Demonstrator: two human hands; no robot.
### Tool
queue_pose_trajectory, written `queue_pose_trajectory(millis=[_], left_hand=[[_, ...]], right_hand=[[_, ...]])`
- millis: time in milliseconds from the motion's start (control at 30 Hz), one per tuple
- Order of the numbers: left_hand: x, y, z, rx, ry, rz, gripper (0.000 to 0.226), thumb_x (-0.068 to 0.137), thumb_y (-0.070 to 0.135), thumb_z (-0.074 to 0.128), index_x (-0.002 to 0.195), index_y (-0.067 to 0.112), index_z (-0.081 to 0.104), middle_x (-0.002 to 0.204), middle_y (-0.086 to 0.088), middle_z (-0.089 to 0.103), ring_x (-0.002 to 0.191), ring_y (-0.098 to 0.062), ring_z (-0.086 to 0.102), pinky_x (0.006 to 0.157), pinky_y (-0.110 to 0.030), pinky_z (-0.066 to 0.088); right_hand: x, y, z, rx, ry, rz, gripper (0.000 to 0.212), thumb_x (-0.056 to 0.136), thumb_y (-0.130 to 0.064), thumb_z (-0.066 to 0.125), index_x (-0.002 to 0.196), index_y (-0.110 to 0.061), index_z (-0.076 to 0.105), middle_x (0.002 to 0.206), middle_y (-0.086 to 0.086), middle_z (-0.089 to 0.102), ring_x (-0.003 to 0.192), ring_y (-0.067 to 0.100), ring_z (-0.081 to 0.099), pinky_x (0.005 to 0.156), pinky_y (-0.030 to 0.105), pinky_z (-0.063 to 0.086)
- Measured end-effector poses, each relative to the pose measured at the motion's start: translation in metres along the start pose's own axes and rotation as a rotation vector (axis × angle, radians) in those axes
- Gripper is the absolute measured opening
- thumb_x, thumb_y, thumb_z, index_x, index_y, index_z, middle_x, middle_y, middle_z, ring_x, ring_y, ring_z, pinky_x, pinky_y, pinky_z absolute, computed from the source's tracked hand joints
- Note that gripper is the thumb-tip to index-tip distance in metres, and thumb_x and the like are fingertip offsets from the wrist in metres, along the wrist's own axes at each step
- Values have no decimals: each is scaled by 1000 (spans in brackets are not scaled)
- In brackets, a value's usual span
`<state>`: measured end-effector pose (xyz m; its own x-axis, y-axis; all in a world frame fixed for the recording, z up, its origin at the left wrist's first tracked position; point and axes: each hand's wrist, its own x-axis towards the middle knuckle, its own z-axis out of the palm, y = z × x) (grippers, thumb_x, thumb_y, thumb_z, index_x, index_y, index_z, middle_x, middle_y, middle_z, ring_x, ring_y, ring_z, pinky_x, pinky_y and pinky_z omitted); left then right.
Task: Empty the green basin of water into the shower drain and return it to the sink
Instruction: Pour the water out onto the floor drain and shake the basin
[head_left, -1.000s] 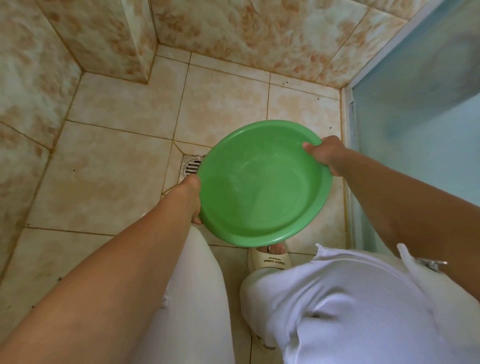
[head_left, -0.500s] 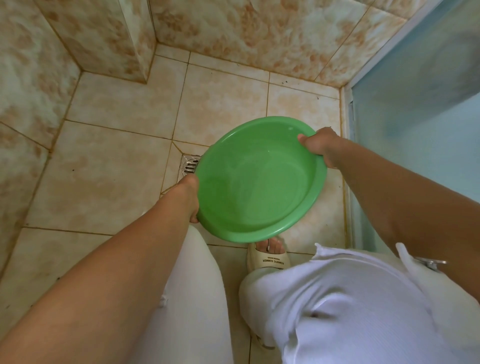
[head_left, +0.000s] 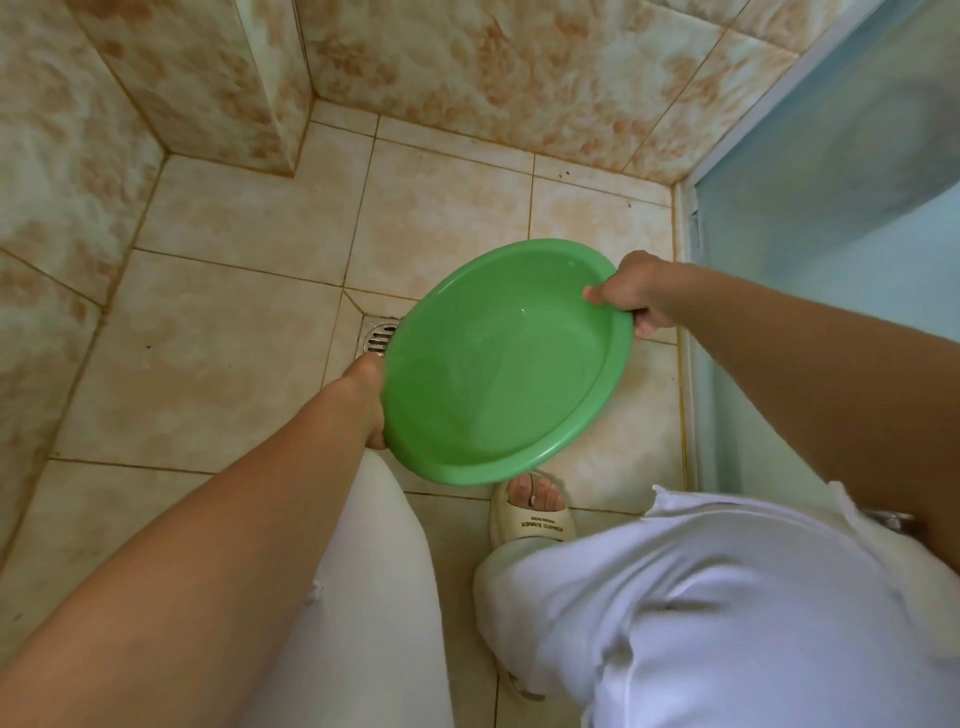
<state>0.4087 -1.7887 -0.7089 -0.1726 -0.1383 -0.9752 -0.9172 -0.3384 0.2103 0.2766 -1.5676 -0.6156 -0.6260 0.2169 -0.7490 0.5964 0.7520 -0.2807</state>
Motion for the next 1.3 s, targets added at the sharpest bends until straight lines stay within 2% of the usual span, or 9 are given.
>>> queue_pose_trajectory(millis=[167, 367, 500, 633, 700, 800, 900, 1100, 1300], left_hand=[[-9, -1, -5, 6, -32, -2, 31, 96, 31, 39, 88, 7, 56, 85, -13, 60, 78, -28, 55, 77, -42, 44], [-10, -17, 11, -8, -31, -44, 39, 87, 38, 46, 114, 10, 52, 118, -16, 58, 108, -38, 54, 103, -54, 40], [-26, -41, 28, -127, -78, 2, 22, 91, 31, 43, 97, 13, 54, 104, -14, 64, 104, -31, 59, 104, -46, 43], [-38, -50, 28, -218, -119, 37, 20, 98, 20, 38, 89, 13, 54, 92, -13, 64, 86, -28, 62, 86, -42, 51], [-34, -46, 22, -226, -113, 34, 19, 100, 17, 36, 89, 11, 50, 87, -13, 56, 91, -30, 57, 92, -47, 48], [-32, -48, 18, -239, -154, 8, 9, 99, 12, 37, 98, 10, 46, 98, -14, 50, 111, -36, 50, 104, -56, 40], [-27, -51, 22, -223, -184, -2, 19, 98, 8, 41, 116, 10, 39, 118, -15, 41, 125, -42, 44, 104, -61, 39], [-16, -44, 24, -234, -238, -20, 26, 96, 12, 44, 121, 10, 37, 98, -13, 42, 112, -43, 45, 99, -61, 43], [-15, -45, 29, -218, -174, -31, 35, 94, 17, 47, 127, 5, 42, 113, -20, 50, 111, -38, 54, 94, -50, 51]], right_hand=[[-30, -16, 1, -222, -165, 132, 37, 94, -12, 60, 124, 6, 50, 103, 22, 65, 83, 30, 69, 54, 40, 60], [-51, -30, 18, -367, -133, 127, 55, 96, -7, 54, 144, 4, 31, 111, 27, 52, 87, 34, 61, 80, 45, 58], [-49, -27, 28, -326, -96, 114, 48, 102, -10, 42, 145, 5, 28, 130, 30, 55, 103, 31, 67, 71, 42, 60], [-51, -22, 18, -50, -88, 65, 31, 102, -6, 41, 130, 5, 45, 111, 20, 64, 77, 27, 66, 73, 43, 55], [-54, -25, 14, -25, -71, 24, 29, 101, -3, 43, 128, 6, 47, 108, 21, 65, 70, 26, 64, 72, 44, 56], [-59, -29, 15, -55, -39, -32, 27, 99, 0, 46, 124, 8, 48, 98, 22, 66, 73, 29, 68, 58, 44, 59], [-60, -33, 19, -107, -24, -72, 25, 98, -1, 49, 121, 8, 50, 107, 24, 68, 83, 32, 72, 62, 46, 61], [-53, -40, 19, -121, 105, -186, 18, 92, -1, 56, 107, 8, 58, 94, 24, 71, 75, 35, 74, 68, 46, 62], [-57, -36, 20, -186, 85, -188, 12, 93, -7, 54, 101, 2, 59, 90, 22, 72, 71, 31, 74, 56, 41, 62]])
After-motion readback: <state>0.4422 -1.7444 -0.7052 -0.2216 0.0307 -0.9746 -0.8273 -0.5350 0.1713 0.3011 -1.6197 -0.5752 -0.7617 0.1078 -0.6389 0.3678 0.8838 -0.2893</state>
